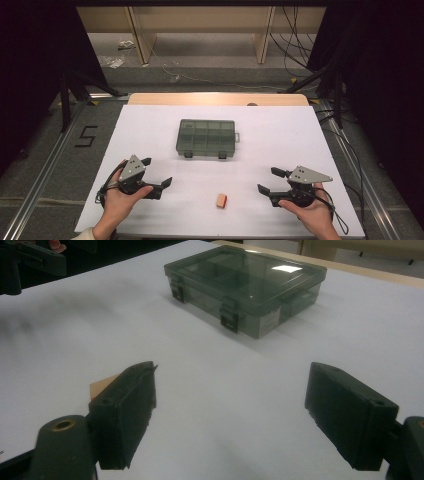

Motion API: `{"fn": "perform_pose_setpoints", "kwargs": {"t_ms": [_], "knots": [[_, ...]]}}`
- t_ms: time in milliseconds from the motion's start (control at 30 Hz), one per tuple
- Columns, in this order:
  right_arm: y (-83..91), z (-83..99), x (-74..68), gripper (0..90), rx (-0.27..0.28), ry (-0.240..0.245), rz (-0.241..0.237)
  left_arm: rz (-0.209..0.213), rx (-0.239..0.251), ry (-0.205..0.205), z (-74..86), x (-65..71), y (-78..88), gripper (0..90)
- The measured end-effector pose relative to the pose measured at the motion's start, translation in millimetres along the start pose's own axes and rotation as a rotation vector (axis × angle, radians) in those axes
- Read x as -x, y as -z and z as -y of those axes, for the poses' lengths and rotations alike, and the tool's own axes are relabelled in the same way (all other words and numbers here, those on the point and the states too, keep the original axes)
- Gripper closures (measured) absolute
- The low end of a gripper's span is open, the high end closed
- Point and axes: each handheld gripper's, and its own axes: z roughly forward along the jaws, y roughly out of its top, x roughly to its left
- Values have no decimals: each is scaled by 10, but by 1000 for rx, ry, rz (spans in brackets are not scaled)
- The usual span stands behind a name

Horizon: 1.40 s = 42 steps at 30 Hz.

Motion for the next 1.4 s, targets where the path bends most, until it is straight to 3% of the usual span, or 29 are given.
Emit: {"fn": "perform_pose_setpoints", "kwargs": {"t_ms": [367,433,467,500,533,633,700,767,867,967,1067,1100,1233,1400], "knots": [[-21,-21,6,210,5,6,9,-25,30,-4,-8,2,47,30],[-38,-40,21,221,16,11,14,-40,31,1,-13,3,50,86],[-43,-53,26,233,20,11,18,-66,30,5,-21,4,45,139],[-53,-71,29,248,30,10,23,-66,30,5,-21,4,45,201],[-53,-71,29,248,30,10,23,-56,33,5,-31,0,40,201],[-98,-131,32,371,49,18,32,-60,34,-2,-73,6,-10,406],[-139,-164,31,521,49,25,28,-50,26,-3,-110,5,-58,566],[-187,-215,39,651,44,33,18,-49,8,-30,-131,-1,-115,731],[-342,-329,93,849,-3,81,9,-73,-54,-52,-158,-16,-232,895],[-443,-375,122,900,-23,94,9,-101,-98,-36,-198,-70,-375,896],[-671,-432,171,900,-73,108,-8,-135,-129,-18,-229,-161,-503,897],[-671,-432,171,900,-73,108,-8,-141,-135,-8,-231,-193,-545,897],[-938,-446,244,900,-127,100,-16,-156,-166,14,-232,-311,-693,897],[-1122,-430,329,900,-170,83,-10,-147,-185,2,-227,-398,-862,897]]}}
